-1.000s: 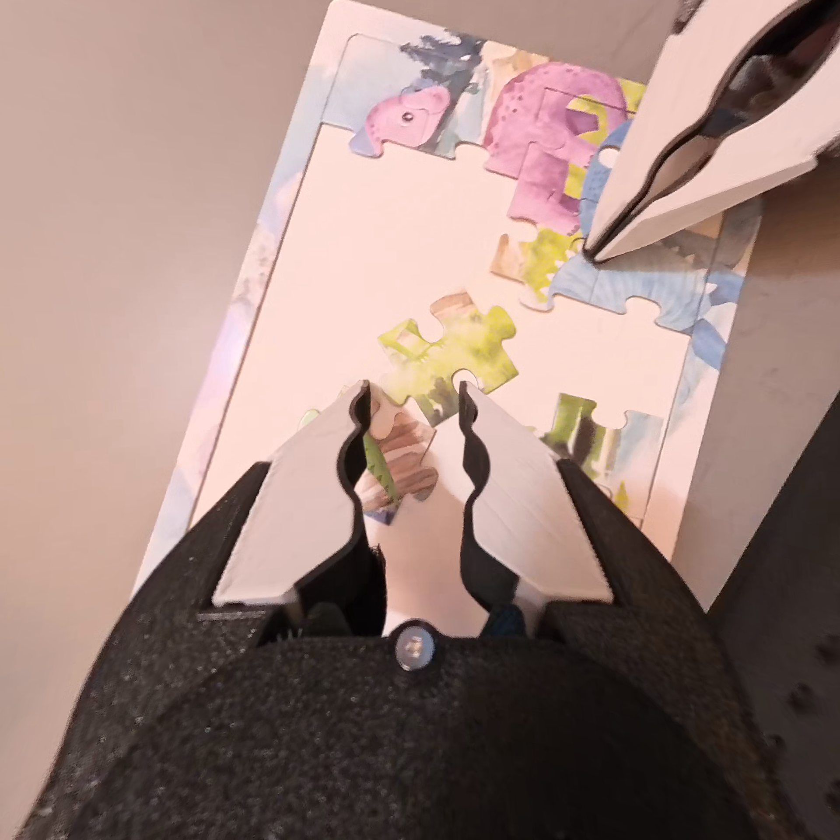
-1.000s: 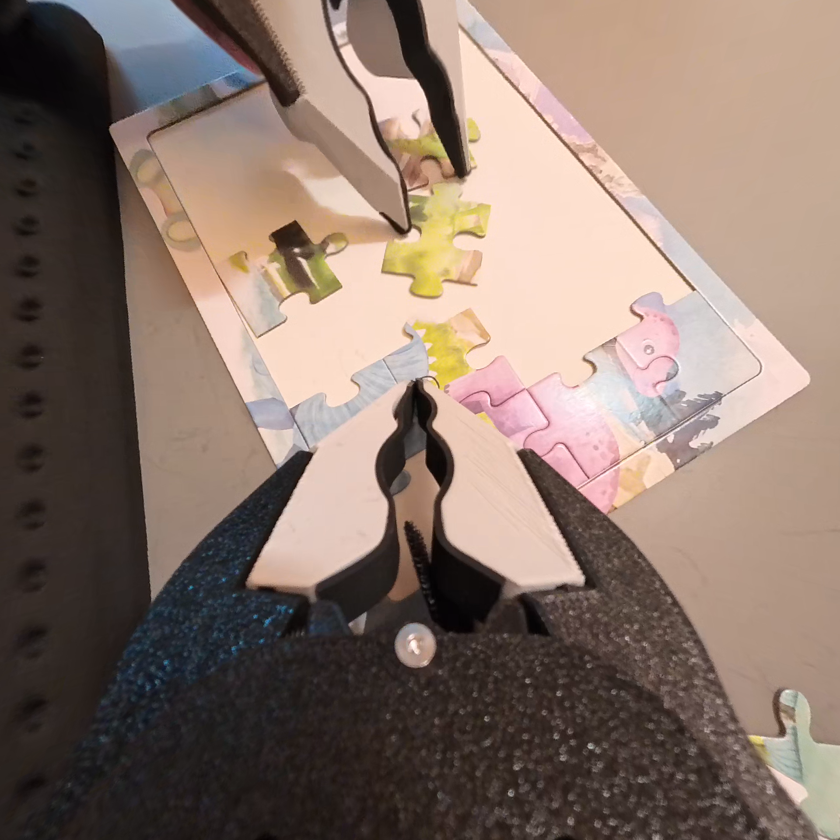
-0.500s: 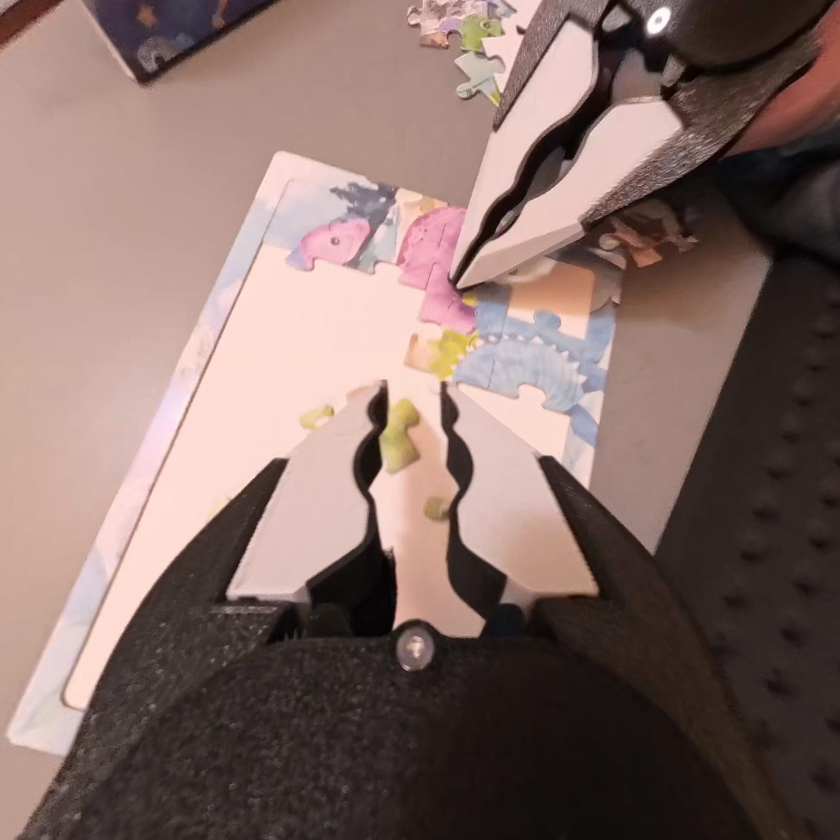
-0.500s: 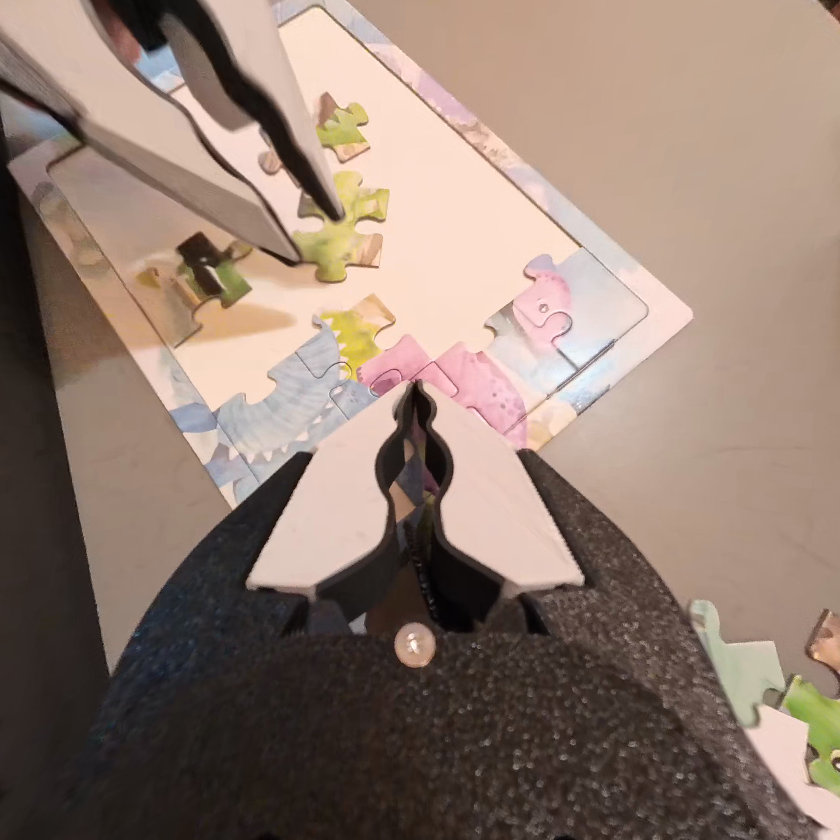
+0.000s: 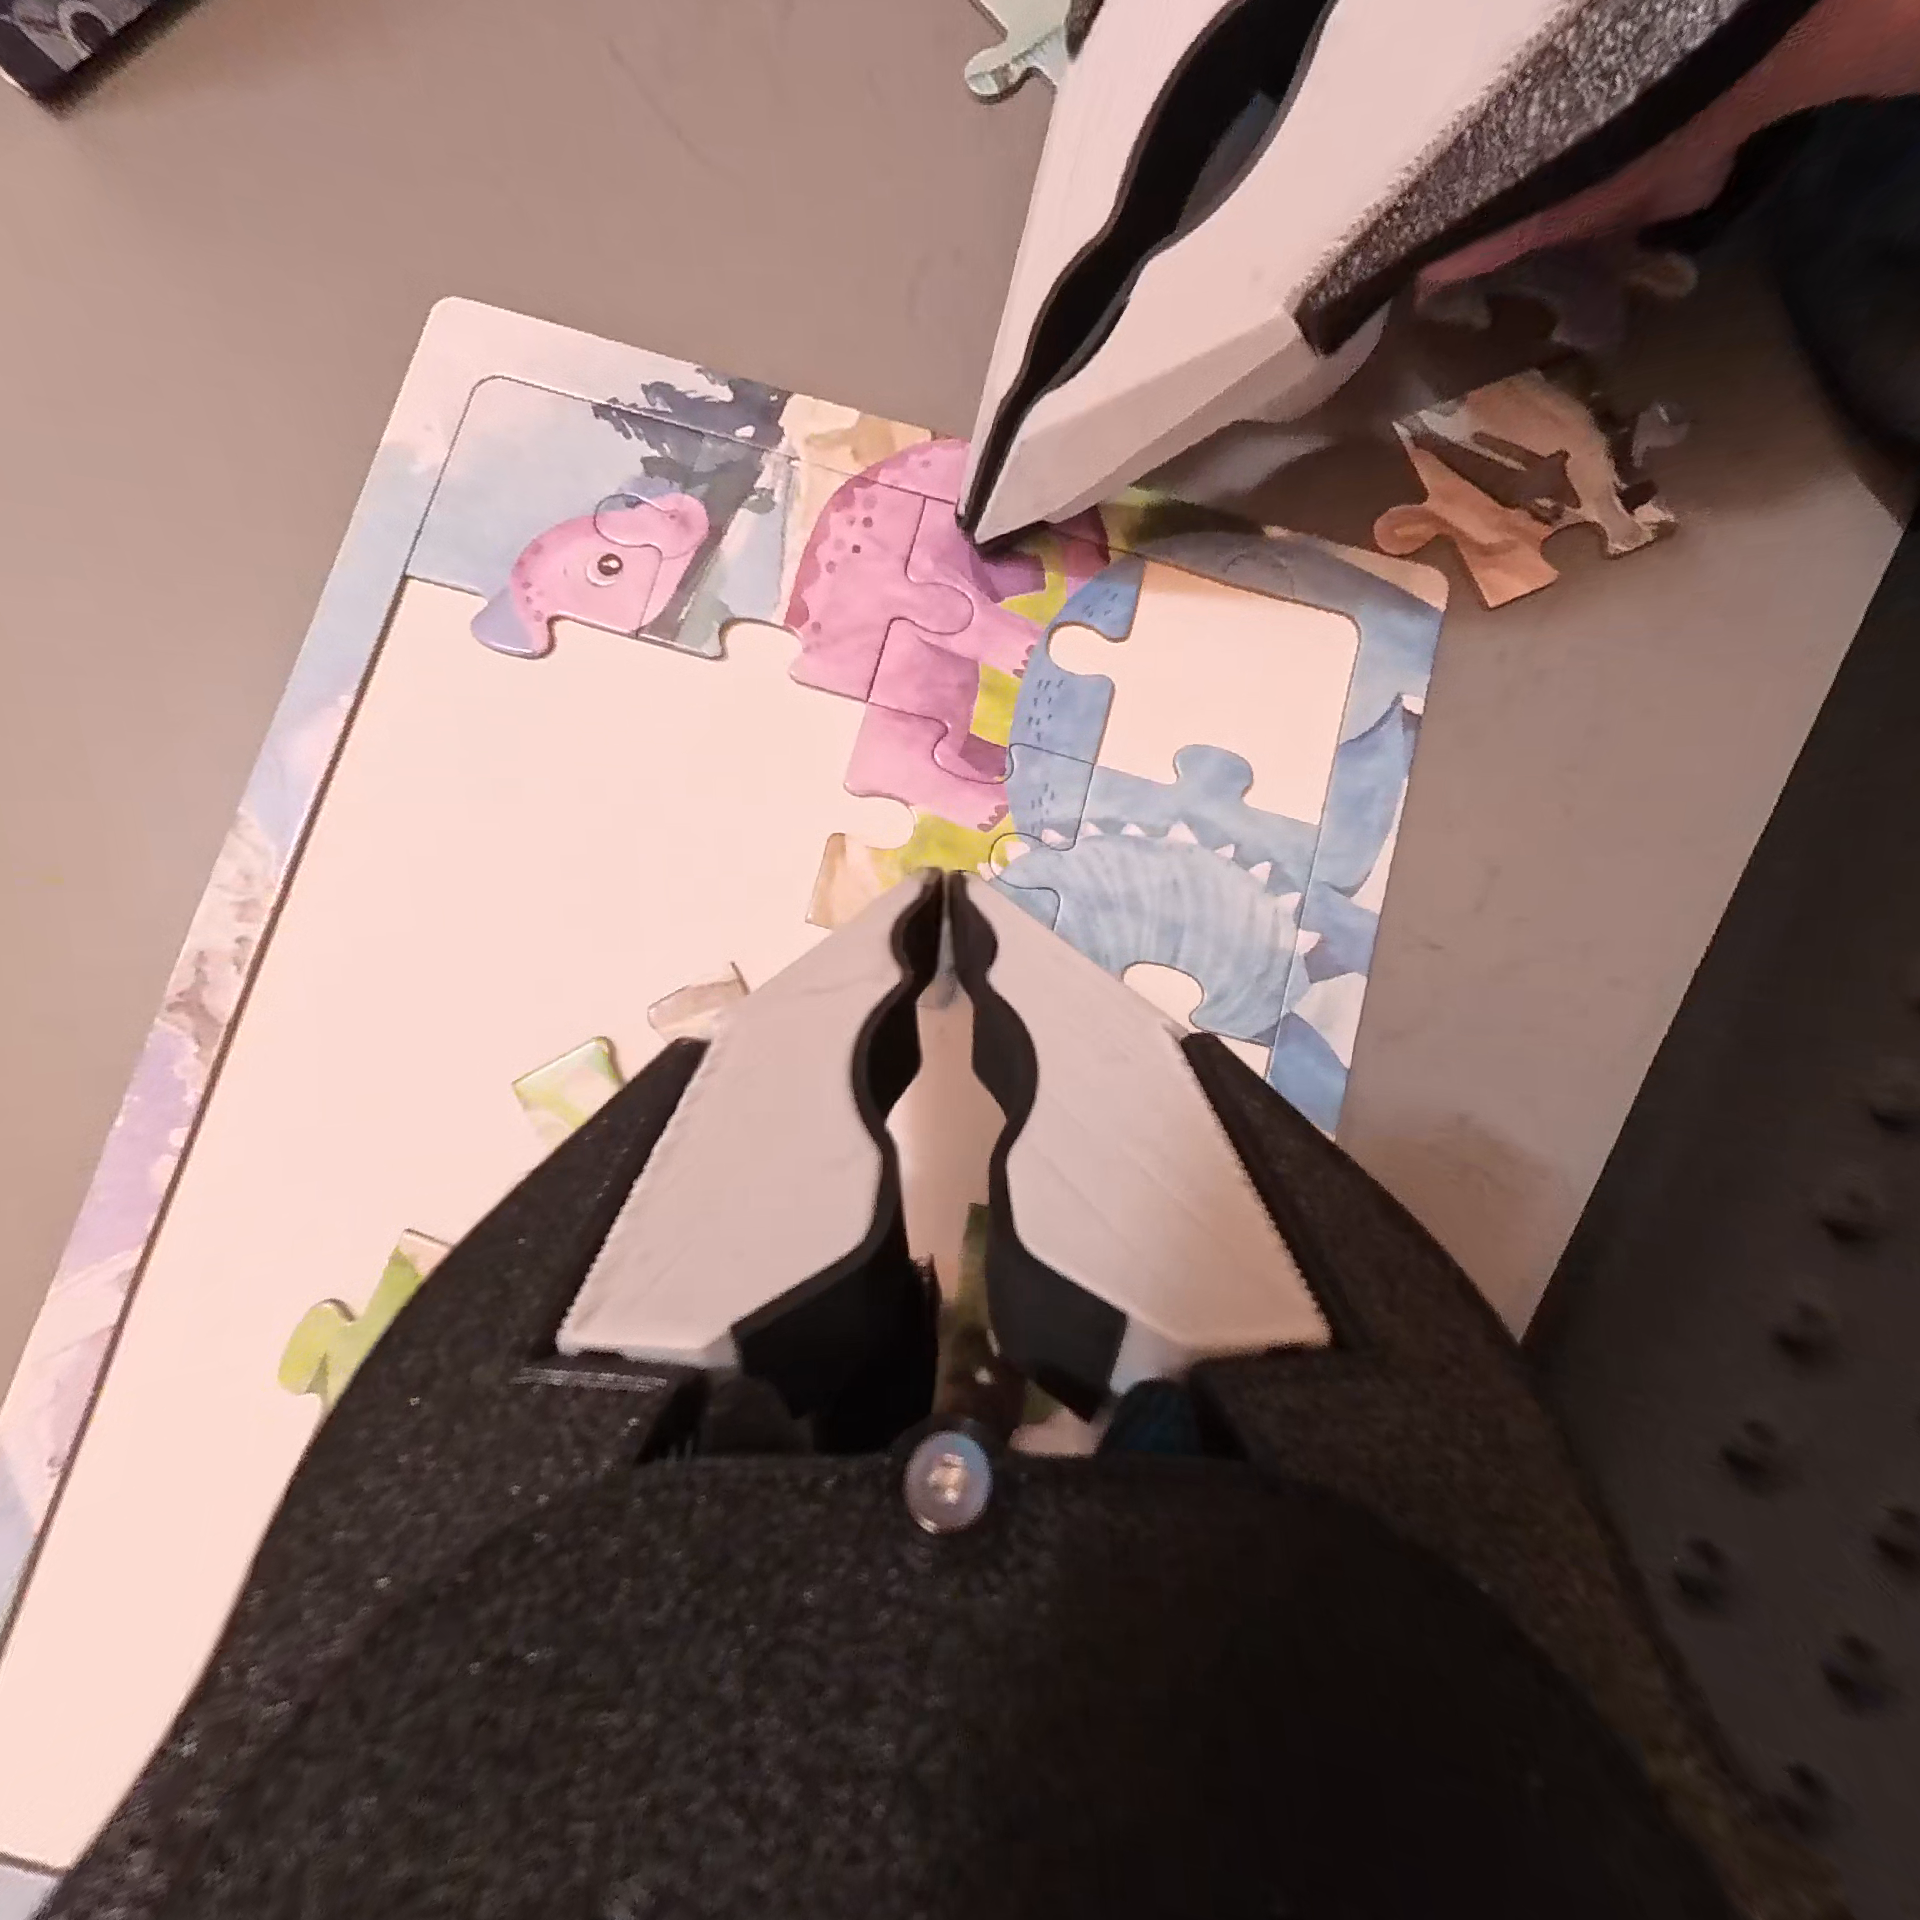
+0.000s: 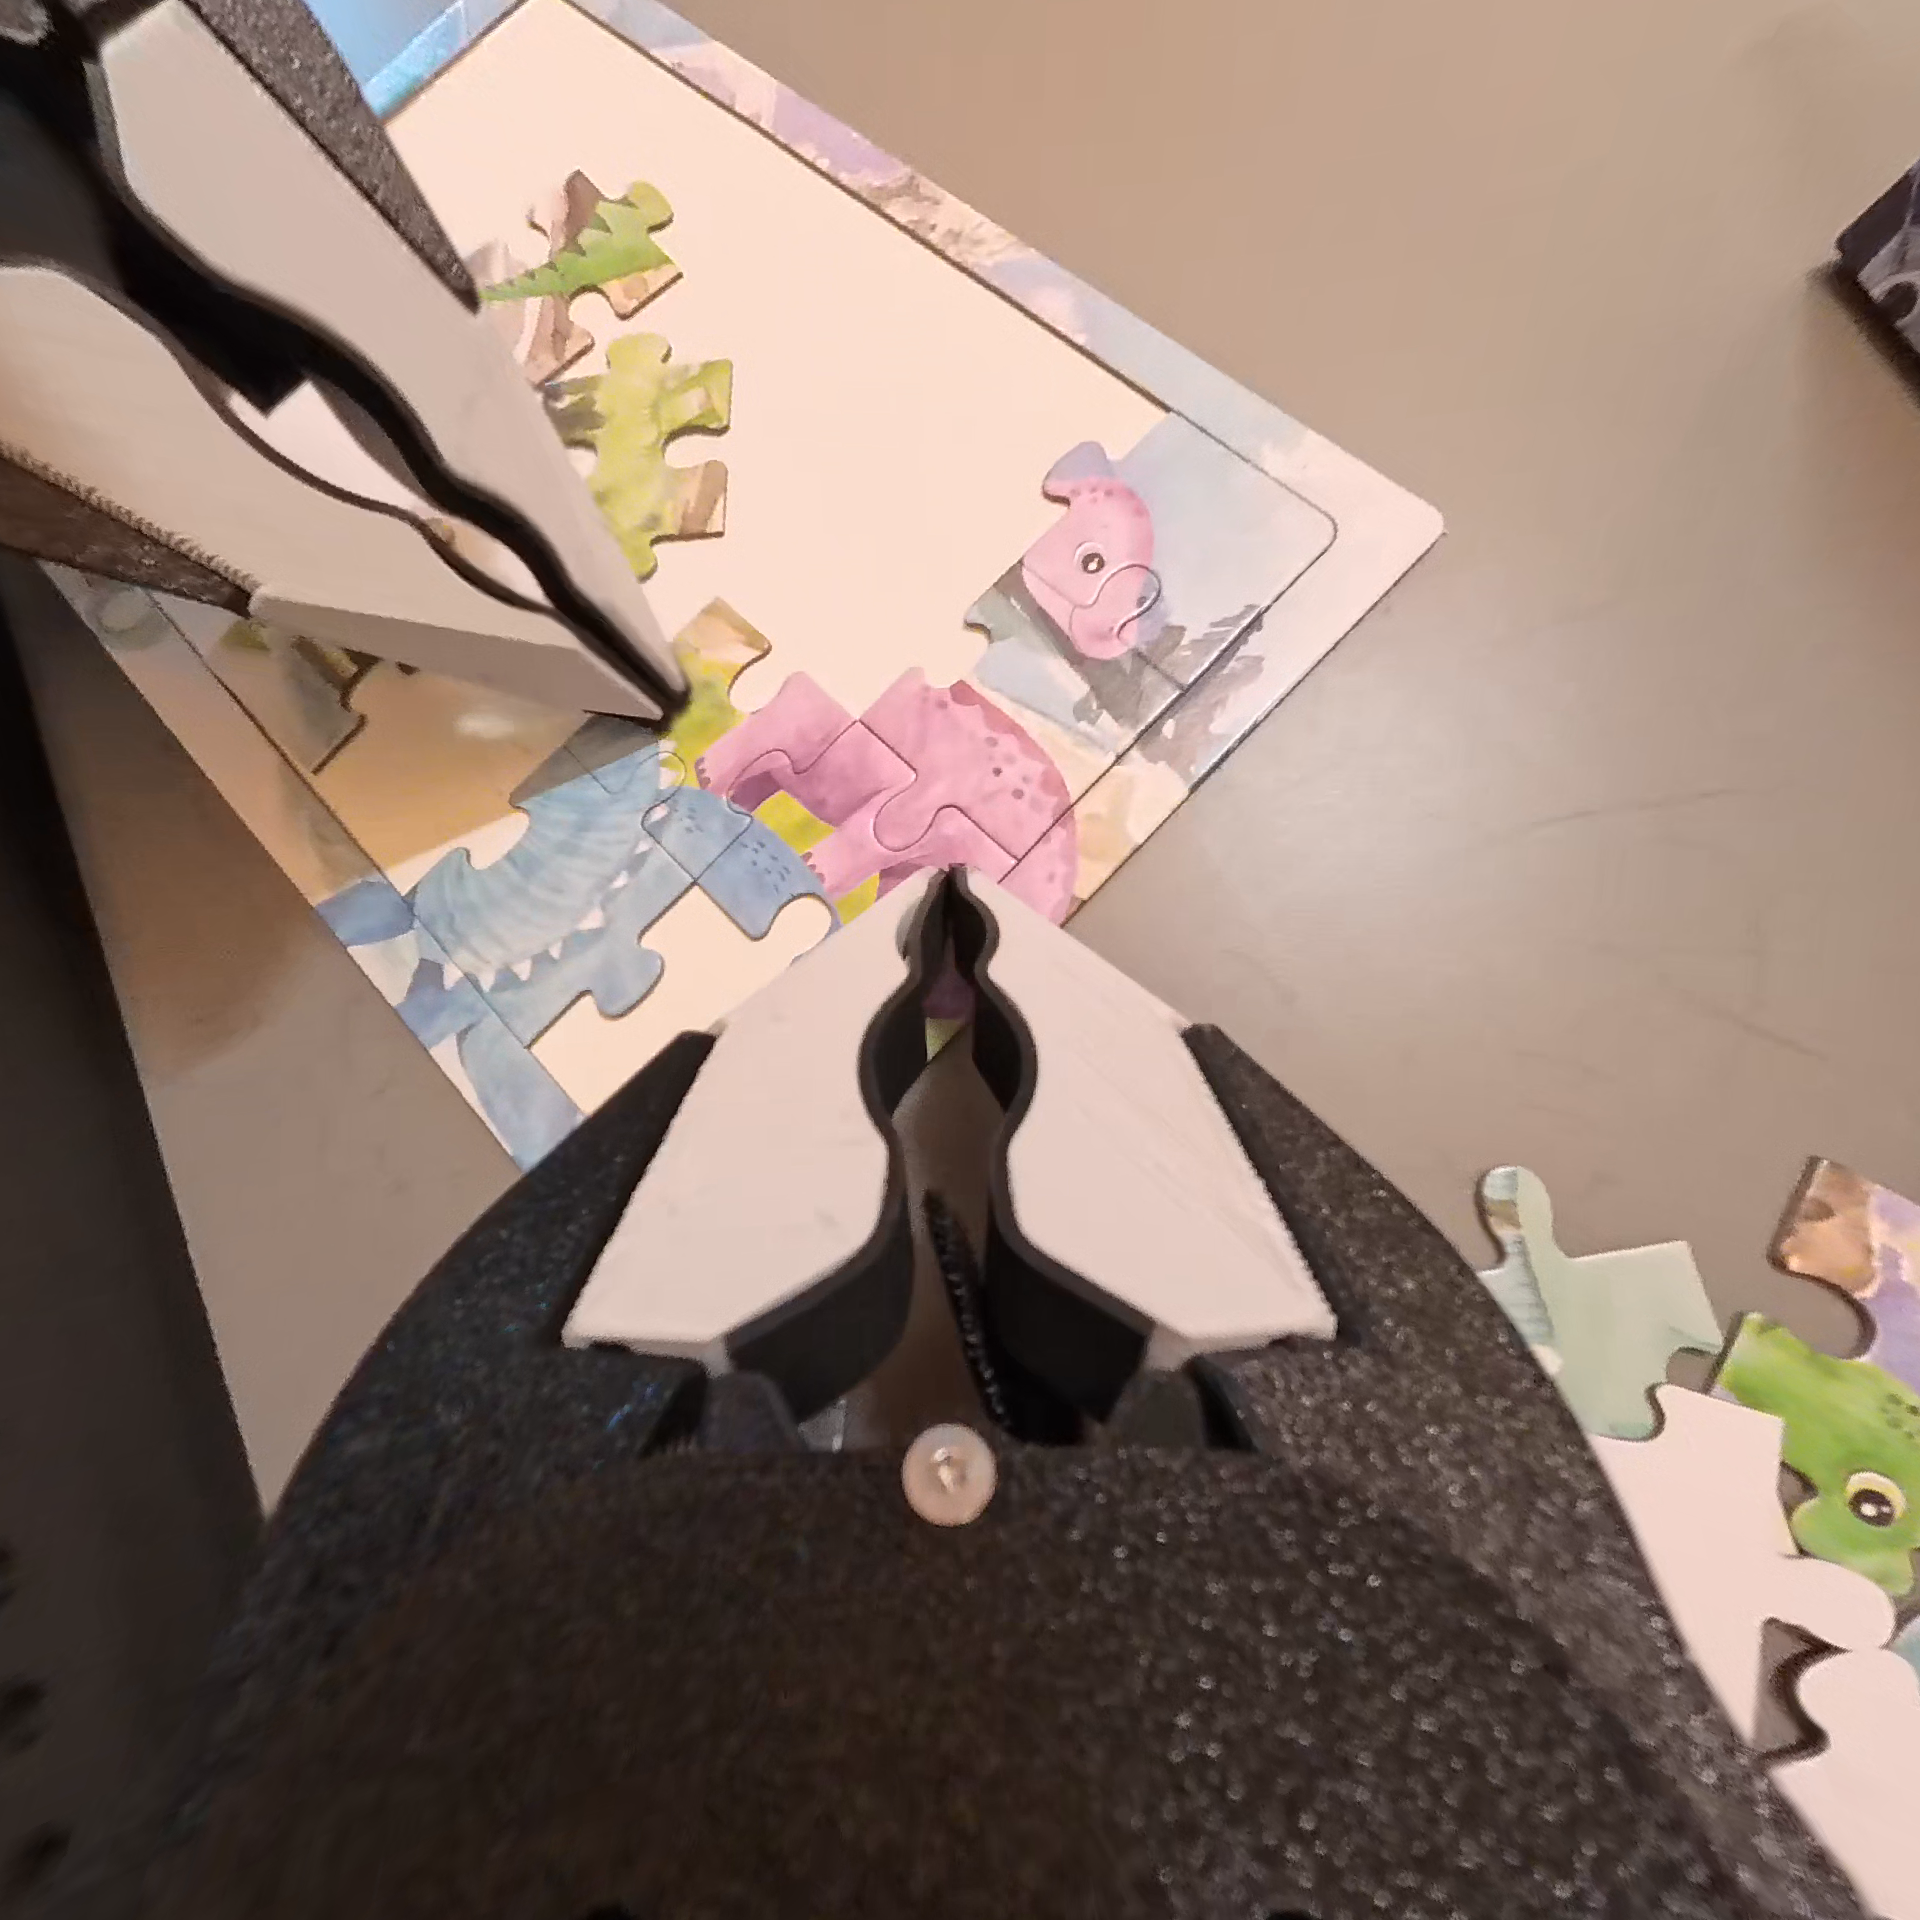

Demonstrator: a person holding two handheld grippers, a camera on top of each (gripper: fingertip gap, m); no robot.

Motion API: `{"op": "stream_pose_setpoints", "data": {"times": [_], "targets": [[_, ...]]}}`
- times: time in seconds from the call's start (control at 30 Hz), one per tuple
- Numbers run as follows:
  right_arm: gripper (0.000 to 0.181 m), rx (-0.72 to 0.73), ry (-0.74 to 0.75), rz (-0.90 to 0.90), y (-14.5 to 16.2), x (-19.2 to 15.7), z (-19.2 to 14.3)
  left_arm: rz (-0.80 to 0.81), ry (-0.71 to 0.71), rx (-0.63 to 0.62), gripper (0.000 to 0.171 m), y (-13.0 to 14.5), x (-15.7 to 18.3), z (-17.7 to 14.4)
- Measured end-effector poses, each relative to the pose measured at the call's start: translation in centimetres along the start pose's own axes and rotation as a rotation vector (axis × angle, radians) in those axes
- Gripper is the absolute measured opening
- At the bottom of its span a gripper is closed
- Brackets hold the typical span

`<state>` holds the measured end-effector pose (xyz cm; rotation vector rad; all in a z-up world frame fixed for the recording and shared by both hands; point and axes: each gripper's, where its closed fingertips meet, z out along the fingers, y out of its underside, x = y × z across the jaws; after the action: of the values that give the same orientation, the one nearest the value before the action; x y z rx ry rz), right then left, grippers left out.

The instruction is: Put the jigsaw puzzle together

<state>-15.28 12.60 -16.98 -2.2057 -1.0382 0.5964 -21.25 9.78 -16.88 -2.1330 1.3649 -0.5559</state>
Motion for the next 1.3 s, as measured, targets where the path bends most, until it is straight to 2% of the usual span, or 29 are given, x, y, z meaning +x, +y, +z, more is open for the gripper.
{"op": "stream_pose_setpoints", "data": {"times": [0.1, 0.23, 0.3, 0.5, 0.57, 0.63, 0.67, 0.73, 0.83, 0.93, 1.03, 1.17, 1.3], "targets": [[0.0, -0.018, -0.008, -0.006, -0.3, -0.3, -0.2, 0.007, -0.008, -0.052, 0.0, 0.0, 0.1, 0.0], [0.0, 0.077, 0.056, -0.019, -3.7, 0.9, 0.0, 0.035, -0.02, -0.085, 0.0, 0.0, 0.1, 0.1], [0.0, -0.004, 0.095, -0.027, -2.7, 1.8, 1.3, 0.027, -0.018, -0.085, 0.0, 0.0, 0.1, 0.1], [0.0, 0.003, 0.057, 0.059, -2.1, 2.1, 1.6, 0.008, -0.023, -0.074, 0.0, 0.0, 0.1, 0.1], [0.0, 0.035, 0.051, 0.064, -2.9, 2.1, 0.4, 0.026, -0.046, -0.079, 0.0, -0.1, 0.1, 0.1], [0.0, 0.164, 0.049, 0.08, -4.8, 2.2, -3.2, 0.06, -0.11, -0.085, 0.004, -0.2, -0.2, -0.1], [0.0, 0.199, 0.041, 0.086, -4.9, 2.1, -5.2, 0.065, -0.148, -0.064, 0.012, -0.6, -0.3, -0.5], [0.01, 0.178, 0.078, 0.069, -3.0, 2.2, -8.8, 0.05, -0.175, 0.033, 0.02, -2.0, 0.5, -1.8], [0.026, 0.077, 0.21, -0.006, 3.1, 2.7, -12.9, -0.007, -0.206, 0.207, 0.02, -3.4, 2.3, -4.6], [0.031, 0.001, 0.278, 0.015, 9.7, 2.8, -15.1, -0.047, -0.27, 0.367, 0.025, -3.4, 3.8, -7.1], [0.037, -0.012, 0.294, 0.126, 13.9, 2.6, -15.9, -0.042, -0.391, 0.446, 0.024, -2.1, 3.9, -9.1], [0.047, 0.022, 0.431, 0.144, 14.9, 3.9, -16.7, 0.008, -0.449, 0.406, 0.024, -0.7, 4.4, -9.9], [0.052, 0.022, 0.437, 0.096, 14.1, 4.5, -16.0, -0.03, -0.393, 0.444, 0.024, -1.0, 5.4, -9.8]]}}
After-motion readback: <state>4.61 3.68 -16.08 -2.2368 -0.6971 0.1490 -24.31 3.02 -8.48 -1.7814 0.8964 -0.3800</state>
